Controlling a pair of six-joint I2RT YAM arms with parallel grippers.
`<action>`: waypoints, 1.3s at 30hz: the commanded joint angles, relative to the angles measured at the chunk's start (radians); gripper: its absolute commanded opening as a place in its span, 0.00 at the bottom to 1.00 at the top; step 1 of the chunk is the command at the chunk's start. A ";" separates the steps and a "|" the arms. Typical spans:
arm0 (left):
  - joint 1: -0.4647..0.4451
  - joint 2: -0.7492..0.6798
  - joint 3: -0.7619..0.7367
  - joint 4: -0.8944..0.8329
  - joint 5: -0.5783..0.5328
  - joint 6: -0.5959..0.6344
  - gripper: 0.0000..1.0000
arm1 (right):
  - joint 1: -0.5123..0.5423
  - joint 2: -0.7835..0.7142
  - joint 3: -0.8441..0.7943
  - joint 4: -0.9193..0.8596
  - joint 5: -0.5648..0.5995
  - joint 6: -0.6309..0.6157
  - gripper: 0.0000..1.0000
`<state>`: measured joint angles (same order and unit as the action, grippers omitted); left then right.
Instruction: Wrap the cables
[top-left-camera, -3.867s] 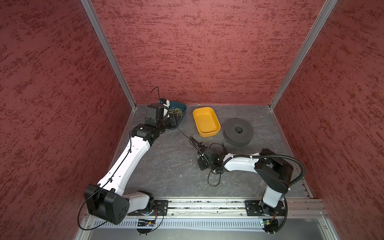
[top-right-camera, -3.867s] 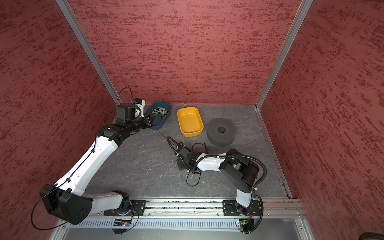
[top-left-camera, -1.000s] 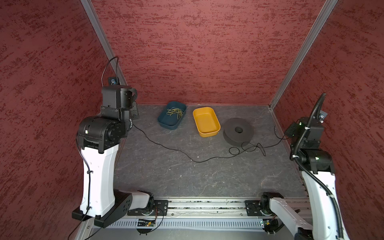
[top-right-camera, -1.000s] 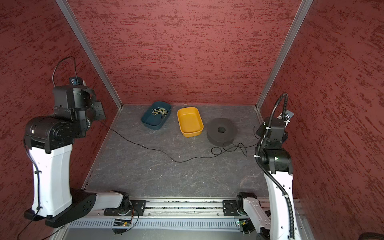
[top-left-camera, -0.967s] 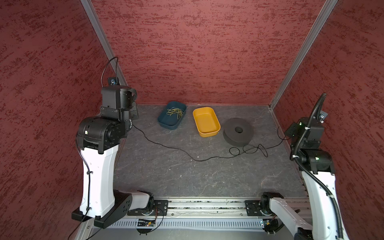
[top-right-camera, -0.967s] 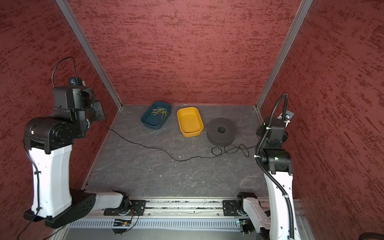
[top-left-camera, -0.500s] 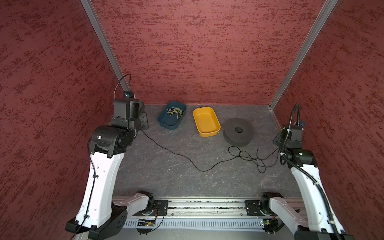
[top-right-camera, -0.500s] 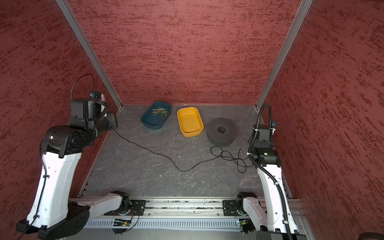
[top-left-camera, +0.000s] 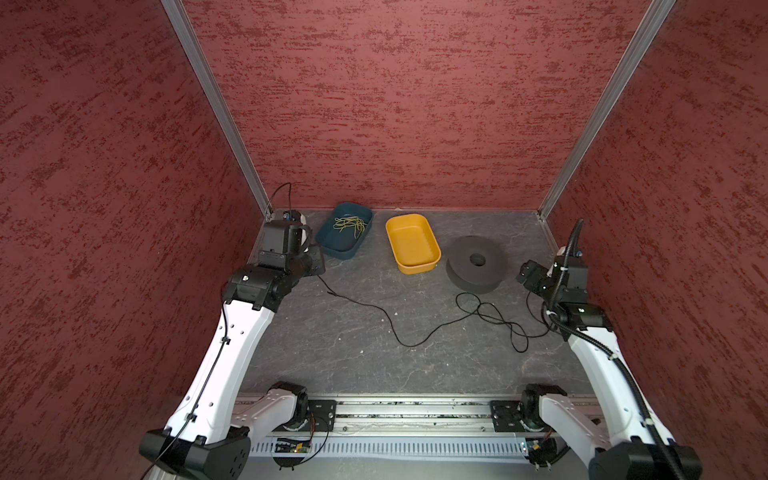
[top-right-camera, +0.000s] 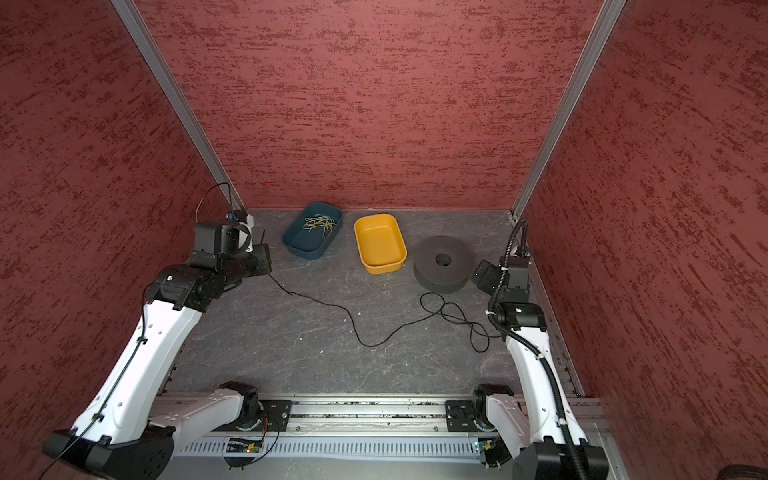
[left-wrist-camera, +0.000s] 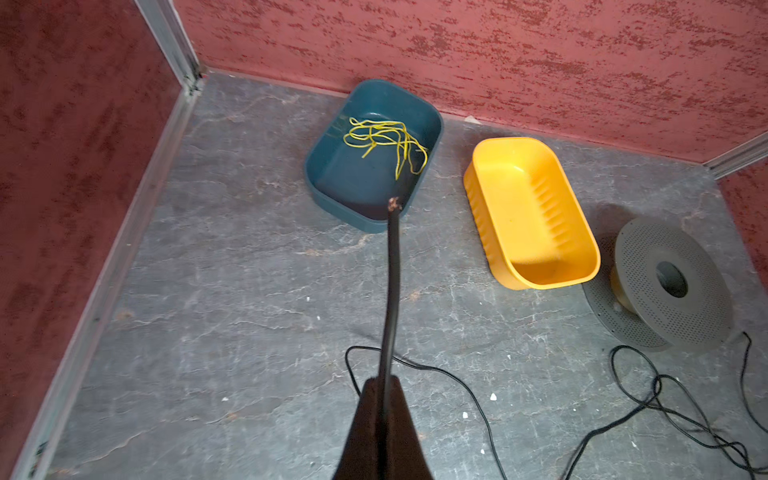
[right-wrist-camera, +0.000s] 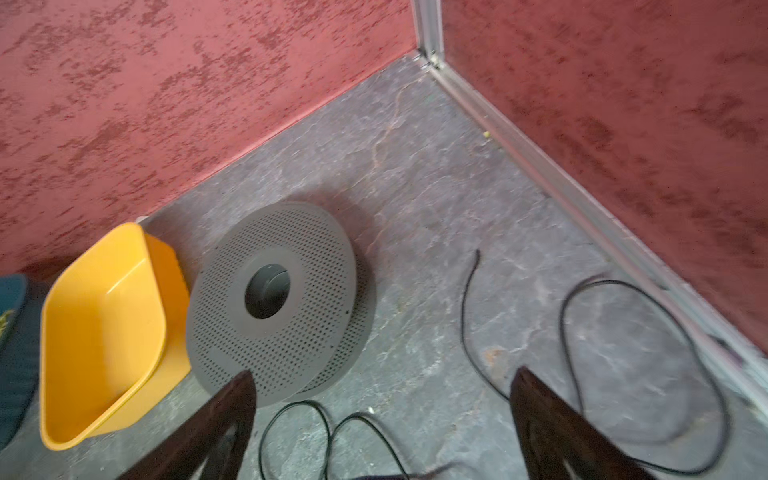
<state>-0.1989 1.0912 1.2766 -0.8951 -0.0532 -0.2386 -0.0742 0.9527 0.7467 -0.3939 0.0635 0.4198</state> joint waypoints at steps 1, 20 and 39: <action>0.015 -0.006 -0.048 0.128 0.090 -0.030 0.00 | -0.003 0.042 -0.048 0.204 -0.133 0.060 0.92; 0.046 0.014 -0.366 0.397 0.342 -0.114 0.00 | -0.067 0.409 -0.251 0.836 -0.398 0.284 0.82; 0.013 0.018 -0.377 0.411 0.346 -0.113 0.00 | -0.123 0.912 -0.278 1.651 -0.759 0.630 0.65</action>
<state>-0.1745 1.1191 0.8967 -0.4934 0.3138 -0.3550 -0.1917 1.8168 0.4595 1.0588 -0.6308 0.9634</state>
